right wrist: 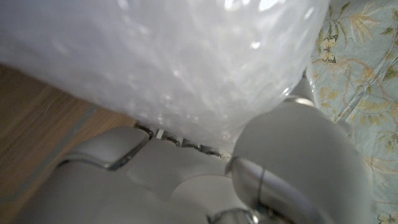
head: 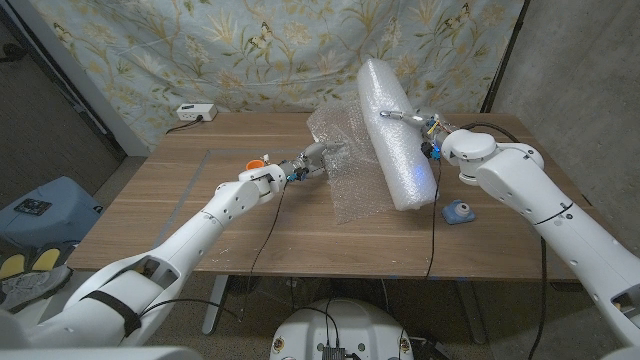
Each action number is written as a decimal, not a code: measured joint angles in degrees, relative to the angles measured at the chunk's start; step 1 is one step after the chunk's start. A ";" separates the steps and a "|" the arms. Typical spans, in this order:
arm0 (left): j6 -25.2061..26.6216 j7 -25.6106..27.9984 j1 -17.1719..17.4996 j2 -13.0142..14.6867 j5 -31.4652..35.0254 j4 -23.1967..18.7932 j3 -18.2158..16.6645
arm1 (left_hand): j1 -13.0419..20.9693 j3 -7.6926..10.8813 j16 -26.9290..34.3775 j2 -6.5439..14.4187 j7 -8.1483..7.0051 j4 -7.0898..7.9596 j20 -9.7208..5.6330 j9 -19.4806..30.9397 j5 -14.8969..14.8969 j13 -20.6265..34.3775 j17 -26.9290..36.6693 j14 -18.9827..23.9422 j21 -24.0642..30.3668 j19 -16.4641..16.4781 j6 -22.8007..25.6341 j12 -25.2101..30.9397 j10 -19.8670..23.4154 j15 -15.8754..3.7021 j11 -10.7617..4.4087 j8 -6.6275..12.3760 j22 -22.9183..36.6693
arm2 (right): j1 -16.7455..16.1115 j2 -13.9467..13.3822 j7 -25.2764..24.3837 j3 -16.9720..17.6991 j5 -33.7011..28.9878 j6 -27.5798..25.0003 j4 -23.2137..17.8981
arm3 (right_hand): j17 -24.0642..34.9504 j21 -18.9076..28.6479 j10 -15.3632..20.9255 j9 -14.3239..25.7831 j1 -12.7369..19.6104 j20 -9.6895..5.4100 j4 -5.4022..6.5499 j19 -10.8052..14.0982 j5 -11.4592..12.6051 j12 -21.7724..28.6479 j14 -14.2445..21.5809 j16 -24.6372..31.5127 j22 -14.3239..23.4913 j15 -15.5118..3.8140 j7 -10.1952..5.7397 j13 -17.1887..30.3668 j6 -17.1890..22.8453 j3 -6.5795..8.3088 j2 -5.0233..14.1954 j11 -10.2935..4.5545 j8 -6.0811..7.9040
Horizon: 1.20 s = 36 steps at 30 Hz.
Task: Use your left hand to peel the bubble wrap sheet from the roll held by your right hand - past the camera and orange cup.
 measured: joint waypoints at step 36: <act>7.47 -7.20 -7.42 0.62 -0.08 6.71 0.67 | 0.33 0.01 0.00 -0.13 0.00 -0.01 0.01 0.02 0.00 1.06 0.54 0.28 0.96 0.01 0.01 0.00 0.11 0.28 -0.04 -0.34 -0.01 | 1.10 -0.58 6.49 3.11 23.73 8.25 13.54 | -0.74 -0.54 0.08 0.24 -0.53 -0.01 0.01 0.00 -0.71 -2.13 -0.03 -2.27 0.00 -0.19 0.12 -1.95 0.54 0.47 0.53 0.72 -0.64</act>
